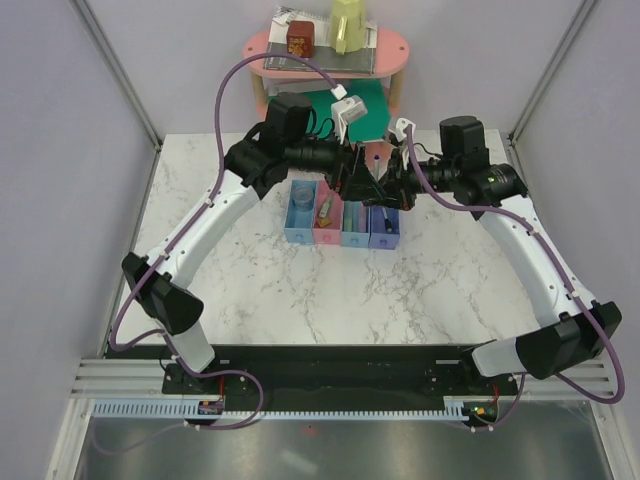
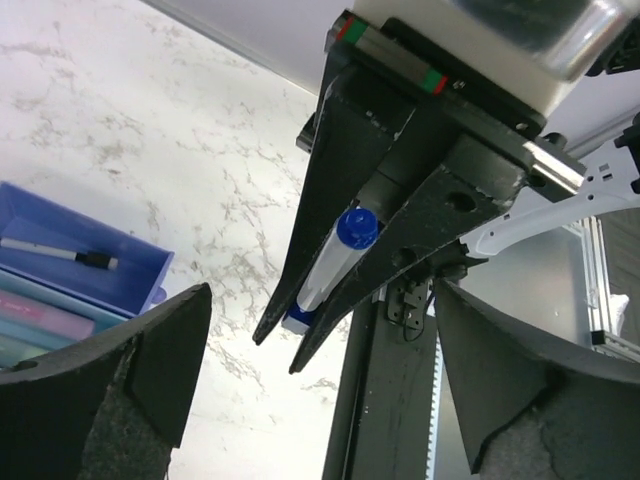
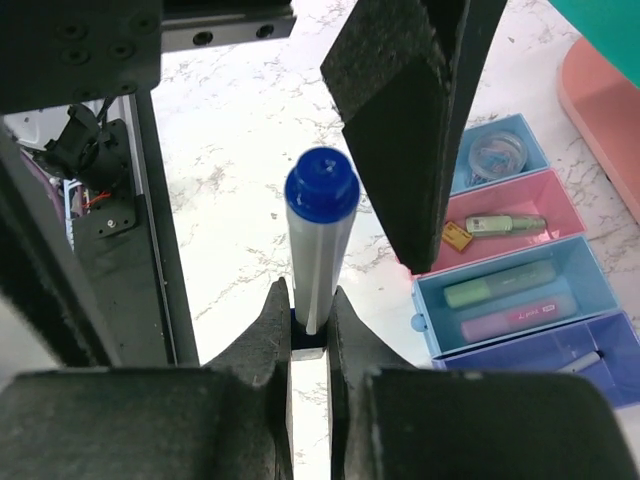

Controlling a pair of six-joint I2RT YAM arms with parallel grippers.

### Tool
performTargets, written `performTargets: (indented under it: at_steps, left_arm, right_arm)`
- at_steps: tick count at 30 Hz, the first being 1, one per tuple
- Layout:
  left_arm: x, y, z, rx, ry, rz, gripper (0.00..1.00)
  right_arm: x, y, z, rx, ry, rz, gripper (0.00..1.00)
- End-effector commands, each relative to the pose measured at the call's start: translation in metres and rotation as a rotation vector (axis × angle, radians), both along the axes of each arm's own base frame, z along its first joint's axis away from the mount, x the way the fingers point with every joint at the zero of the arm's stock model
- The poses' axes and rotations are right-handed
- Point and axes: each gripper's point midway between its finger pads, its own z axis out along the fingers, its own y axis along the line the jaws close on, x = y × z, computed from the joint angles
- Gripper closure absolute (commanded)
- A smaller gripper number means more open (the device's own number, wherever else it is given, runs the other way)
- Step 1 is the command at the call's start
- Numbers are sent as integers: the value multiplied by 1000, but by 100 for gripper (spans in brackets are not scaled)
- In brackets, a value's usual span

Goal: Sort the stationery into containers
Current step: Place the pen in the storage box.

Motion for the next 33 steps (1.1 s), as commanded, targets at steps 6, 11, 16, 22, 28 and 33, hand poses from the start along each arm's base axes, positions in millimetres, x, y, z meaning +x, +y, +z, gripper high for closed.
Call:
performTargets:
  at_steps: [6,11,16,22,28,33]
  left_arm:
    - [-1,32,-39,143,-46,82,0]
    - [9,72,-54,198,-46,181,0]
    - [30,122,-67,262,-57,307,0]
    - [33,161,-86,363,-98,396,1]
    - [32,184,-98,377,-63,448,0]
    - [31,195,-100,377,-56,473,0]
  right_arm:
    - [17,-8,5,-41,-100,-86,99]
    - [42,-19,-27,-103,-38,-176,99]
    - [70,-25,-58,-101,73,-208,99]
    - [103,-40,-95,-135,148,-260,99]
    - [108,-51,-141,-195,206,-264,97]
    - [112,-63,-177,-239,259,-275,96]
